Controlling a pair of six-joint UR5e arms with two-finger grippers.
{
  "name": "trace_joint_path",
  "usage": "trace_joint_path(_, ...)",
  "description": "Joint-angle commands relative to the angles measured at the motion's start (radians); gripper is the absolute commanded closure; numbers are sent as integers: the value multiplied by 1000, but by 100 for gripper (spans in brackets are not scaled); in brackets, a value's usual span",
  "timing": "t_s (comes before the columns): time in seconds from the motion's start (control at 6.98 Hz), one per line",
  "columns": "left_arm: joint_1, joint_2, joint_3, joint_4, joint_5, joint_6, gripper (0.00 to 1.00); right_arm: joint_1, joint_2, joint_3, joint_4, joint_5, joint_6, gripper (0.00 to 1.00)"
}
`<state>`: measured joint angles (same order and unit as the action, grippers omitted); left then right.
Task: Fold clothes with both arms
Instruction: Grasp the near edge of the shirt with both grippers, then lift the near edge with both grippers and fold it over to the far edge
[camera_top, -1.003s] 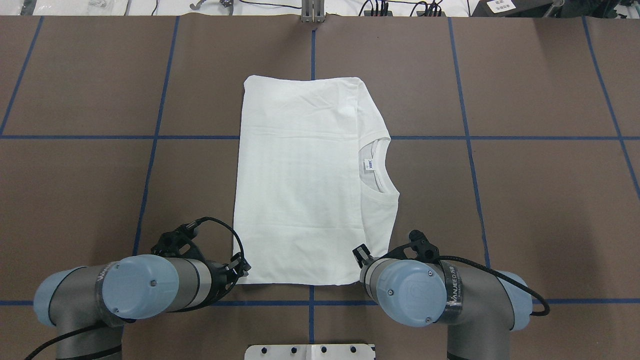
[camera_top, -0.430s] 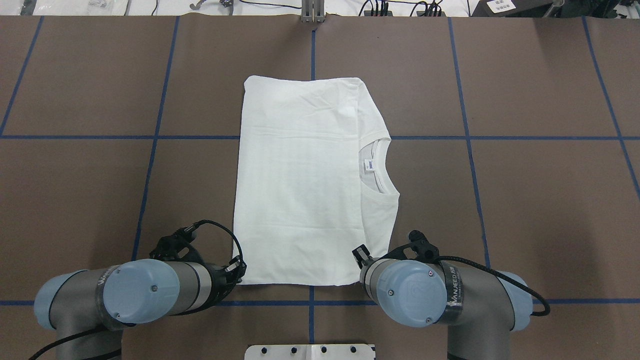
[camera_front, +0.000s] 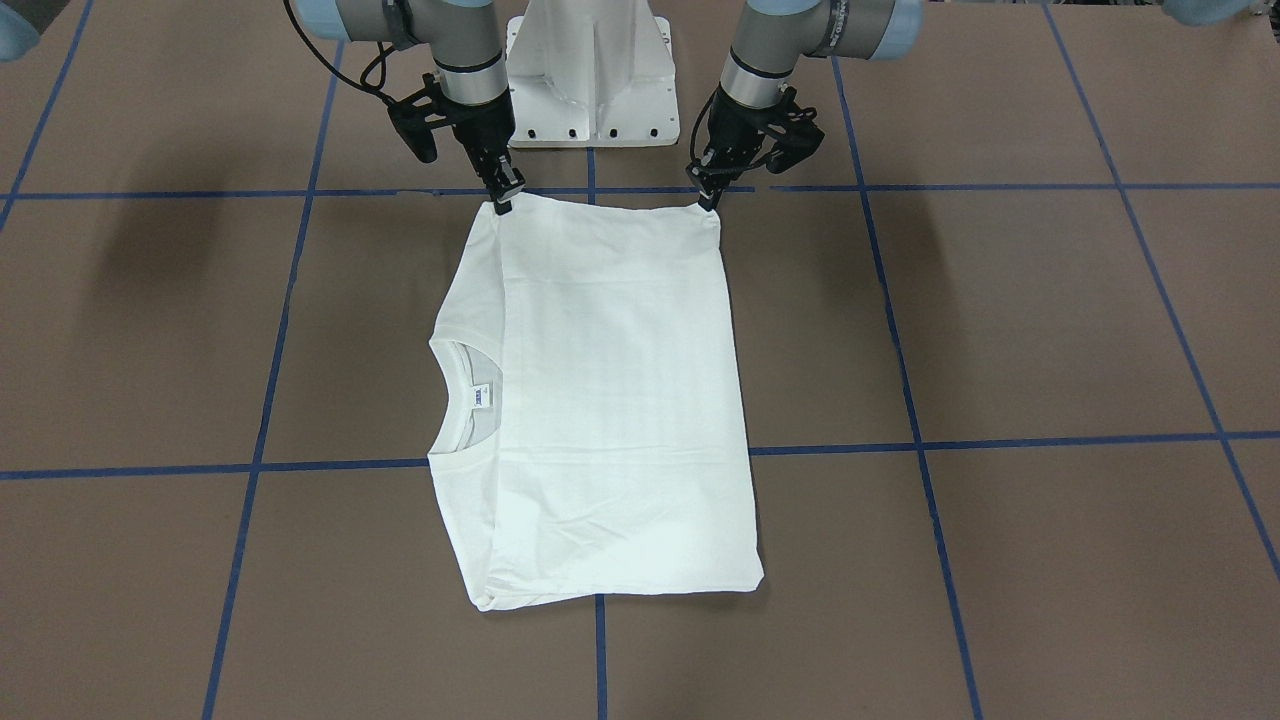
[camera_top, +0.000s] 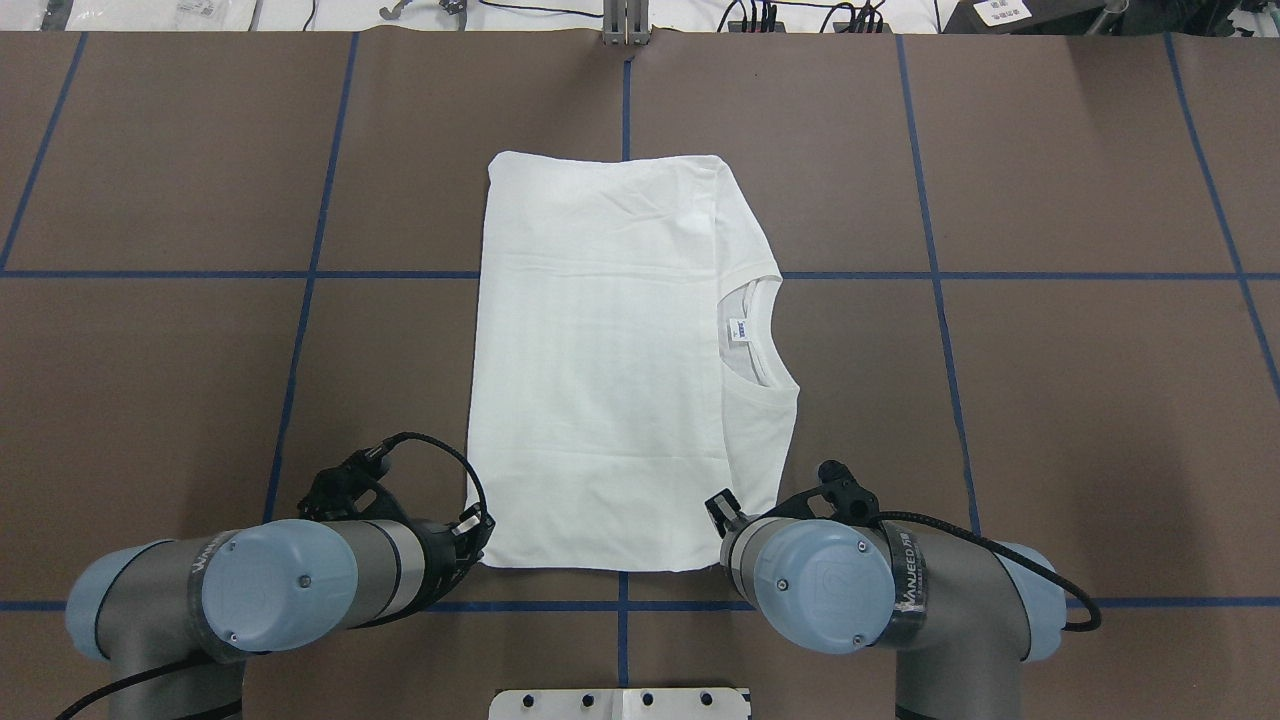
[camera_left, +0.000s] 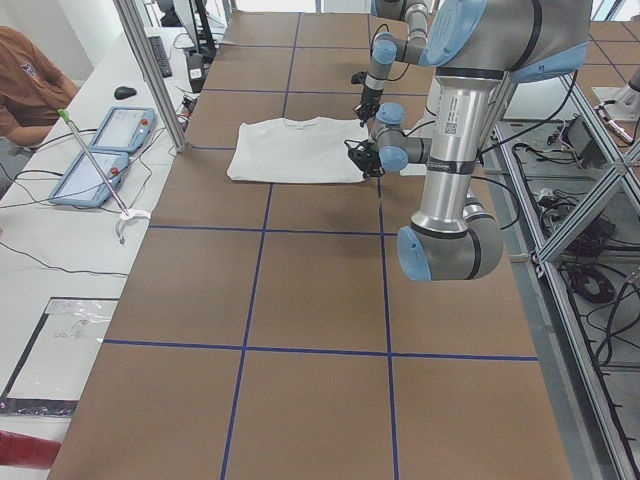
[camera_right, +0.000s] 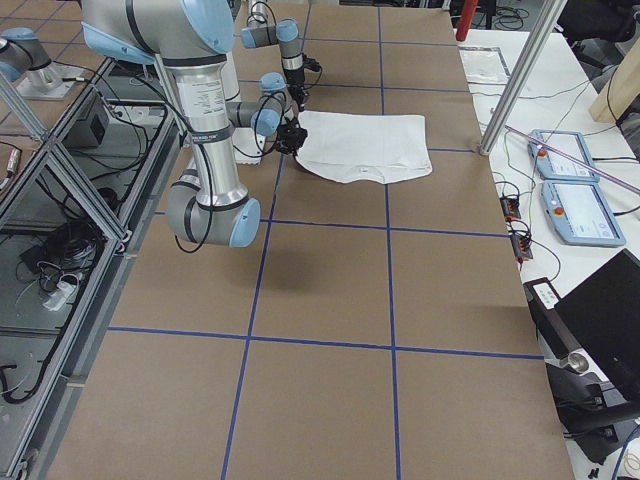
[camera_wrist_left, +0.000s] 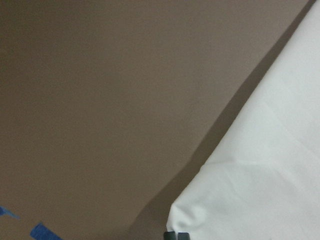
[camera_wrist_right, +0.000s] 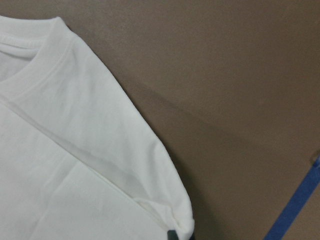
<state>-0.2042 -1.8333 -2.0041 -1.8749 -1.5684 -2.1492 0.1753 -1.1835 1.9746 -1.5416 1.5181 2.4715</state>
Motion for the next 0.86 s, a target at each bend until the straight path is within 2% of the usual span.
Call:
trace_joint_path(0.0,55,32,-121,19,1,-59,100,-17,-21,63,-2,-7,7,100)
trace_joint_path(0.29,158,34,-285,150,5,-144,100,-145,-129,211,-20,-109,62,100)
trace_joint_path(0.57,145,25,-379,233,-1,-140,100,-123,-127,330,-124,-104,60,100)
trace_joint_path(0.72,87,11,-375,250,-12,-76,100,-49,-90,331,-136,-54,44,100)
